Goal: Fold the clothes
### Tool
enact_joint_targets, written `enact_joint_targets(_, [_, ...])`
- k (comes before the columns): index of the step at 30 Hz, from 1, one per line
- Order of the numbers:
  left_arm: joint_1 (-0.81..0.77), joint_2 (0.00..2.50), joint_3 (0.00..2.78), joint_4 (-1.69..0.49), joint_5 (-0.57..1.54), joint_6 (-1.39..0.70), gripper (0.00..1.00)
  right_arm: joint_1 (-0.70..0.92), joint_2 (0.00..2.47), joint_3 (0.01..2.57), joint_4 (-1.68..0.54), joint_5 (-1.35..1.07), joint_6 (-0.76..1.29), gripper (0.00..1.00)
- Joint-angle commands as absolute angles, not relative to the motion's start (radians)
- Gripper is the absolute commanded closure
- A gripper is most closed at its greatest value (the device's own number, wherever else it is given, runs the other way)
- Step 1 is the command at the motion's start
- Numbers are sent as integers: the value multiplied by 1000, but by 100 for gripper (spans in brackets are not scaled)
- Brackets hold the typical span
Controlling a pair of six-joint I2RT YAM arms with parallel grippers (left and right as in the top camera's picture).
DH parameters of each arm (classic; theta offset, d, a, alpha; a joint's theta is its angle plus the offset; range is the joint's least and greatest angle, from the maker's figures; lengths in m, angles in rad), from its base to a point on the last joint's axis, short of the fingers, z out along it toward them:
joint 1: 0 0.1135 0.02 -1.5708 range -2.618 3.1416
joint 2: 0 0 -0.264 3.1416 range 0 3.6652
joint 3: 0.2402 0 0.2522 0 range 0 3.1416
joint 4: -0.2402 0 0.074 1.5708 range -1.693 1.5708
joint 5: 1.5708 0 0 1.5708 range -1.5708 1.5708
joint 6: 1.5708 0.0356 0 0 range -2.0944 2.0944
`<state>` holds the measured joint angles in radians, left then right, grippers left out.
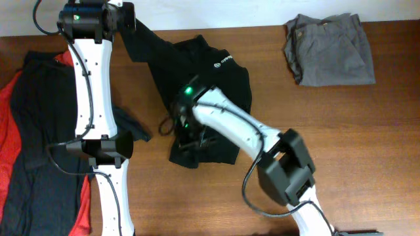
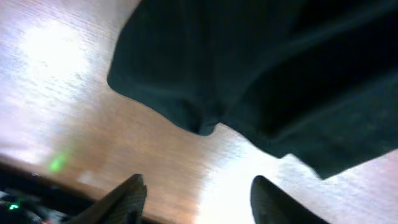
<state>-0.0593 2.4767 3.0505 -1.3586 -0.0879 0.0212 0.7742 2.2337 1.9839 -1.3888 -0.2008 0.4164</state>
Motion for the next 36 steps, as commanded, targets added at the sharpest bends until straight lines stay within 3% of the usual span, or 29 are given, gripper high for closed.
enact_joint_targets(1, [-54,2433,3077,-1362,-109,10,99,807,2211,1934,-1333,-119,508,39])
enact_joint_targets(15, [-54,2434,3077,-1381,-109,10,99,820,2212,1686,-1015,-39,563,44])
enact_joint_targets(19, [-54,2434,3077,-1381,-109,10,99,815,2212,1660,-987,-47,563,63])
enact_joint_targets(20, [-54,2434,3077,-1381,-110,10,99,807,2211,1661,-988,-44,562,74])
enact_joint_targets(23, [-54,2434,3077,-1379,-110,11,99,759,2208,1670,-1039,-50,562,83])
enact_joint_targets(36, [-54,2434,3077,-1380,-110,11,99,661,2194,1670,-1093,-131,502,71])
